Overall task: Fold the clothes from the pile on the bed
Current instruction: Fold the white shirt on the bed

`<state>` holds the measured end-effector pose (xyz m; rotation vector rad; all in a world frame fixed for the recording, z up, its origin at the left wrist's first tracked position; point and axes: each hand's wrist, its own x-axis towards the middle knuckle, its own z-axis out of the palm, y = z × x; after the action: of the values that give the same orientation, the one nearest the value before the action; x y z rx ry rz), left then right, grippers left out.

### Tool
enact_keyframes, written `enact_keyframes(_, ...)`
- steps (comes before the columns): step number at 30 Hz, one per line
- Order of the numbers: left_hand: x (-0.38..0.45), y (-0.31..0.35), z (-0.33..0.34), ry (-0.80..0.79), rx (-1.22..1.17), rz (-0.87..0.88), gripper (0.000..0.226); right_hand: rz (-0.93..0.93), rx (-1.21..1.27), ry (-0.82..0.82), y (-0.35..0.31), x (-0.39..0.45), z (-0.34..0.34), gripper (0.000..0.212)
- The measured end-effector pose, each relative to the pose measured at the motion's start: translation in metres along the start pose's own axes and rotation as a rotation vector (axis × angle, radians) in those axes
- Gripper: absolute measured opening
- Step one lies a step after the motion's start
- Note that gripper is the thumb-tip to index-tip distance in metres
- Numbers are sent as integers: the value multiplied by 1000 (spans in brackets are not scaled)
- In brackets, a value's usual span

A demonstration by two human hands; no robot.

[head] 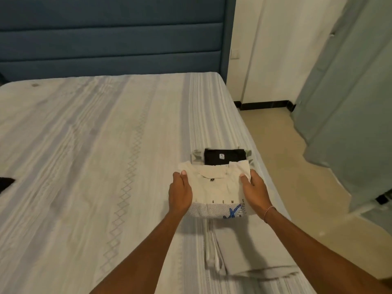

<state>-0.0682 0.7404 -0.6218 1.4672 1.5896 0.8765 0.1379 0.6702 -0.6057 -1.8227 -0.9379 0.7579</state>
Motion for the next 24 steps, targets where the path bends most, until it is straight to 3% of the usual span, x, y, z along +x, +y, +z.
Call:
enact_keyframes(3, 47, 18, 33, -7, 46, 1, 43, -69, -51, 43, 10, 54, -12, 13)
enact_keyframes(5, 77, 22, 55, -16, 84, 9, 44, -99, -84, 80, 23, 90, -13, 23)
enact_keyframes(11, 143, 1, 117, -18, 190, 59, 35, -75, -101, 130, 69, 167, -1, 30)
enact_keyframes(15, 163, -29, 147, -18, 265, 12, 35, -30, -136, 119, 98, 195, 12, 41)
enact_keyframes(21, 180, -64, 165, -63, 327, -60, 42, 84, -517, 10, 134, 211, 32, 49)
enact_keyframes(24, 179, -59, 158, -101, 250, -108, 40, 138, -467, 22, 125, 210, 34, 57)
